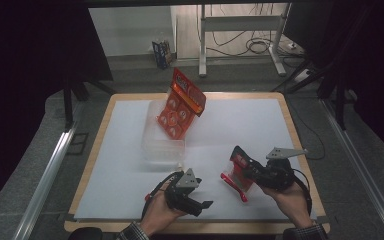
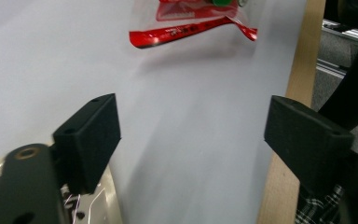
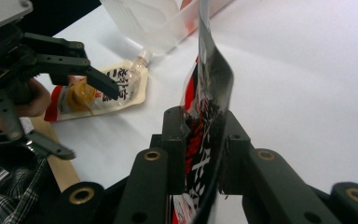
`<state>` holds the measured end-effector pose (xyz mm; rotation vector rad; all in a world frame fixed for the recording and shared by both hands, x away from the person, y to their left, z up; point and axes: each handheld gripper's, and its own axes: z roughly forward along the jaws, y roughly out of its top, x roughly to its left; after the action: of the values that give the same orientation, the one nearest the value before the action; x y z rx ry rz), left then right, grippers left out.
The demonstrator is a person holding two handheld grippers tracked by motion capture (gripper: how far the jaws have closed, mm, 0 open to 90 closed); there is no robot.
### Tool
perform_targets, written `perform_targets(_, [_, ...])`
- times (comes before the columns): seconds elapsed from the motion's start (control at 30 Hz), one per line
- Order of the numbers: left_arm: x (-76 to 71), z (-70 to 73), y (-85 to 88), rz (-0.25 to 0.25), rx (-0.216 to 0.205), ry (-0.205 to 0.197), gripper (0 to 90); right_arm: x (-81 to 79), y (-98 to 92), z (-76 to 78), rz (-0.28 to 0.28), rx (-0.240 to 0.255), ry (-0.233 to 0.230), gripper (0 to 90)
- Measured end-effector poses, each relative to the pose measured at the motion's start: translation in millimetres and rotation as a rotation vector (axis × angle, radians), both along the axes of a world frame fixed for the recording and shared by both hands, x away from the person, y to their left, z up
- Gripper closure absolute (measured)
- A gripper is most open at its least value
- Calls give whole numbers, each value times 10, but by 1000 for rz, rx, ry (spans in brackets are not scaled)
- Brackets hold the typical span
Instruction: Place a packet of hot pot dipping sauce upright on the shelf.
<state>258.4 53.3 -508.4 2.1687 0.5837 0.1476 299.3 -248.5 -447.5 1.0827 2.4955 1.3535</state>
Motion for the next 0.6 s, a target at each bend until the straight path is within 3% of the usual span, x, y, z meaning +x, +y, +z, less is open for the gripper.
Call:
perform_targets(0.27, [-67,35,121,11,15,-28,80,65,44,117,11,7,-35,780])
perform_targets(0.3, [-73,34,148,18,10,-25,77,83,48,154,15,27,-56,860])
perform_targets(0.33, [-79,32,186,24,6,-20,77,93,49,164,15,30,-58,868])
perform_targets(0.6, [-119,34,292,47,-2,-18,72,161,124,105,6,-15,-45,887])
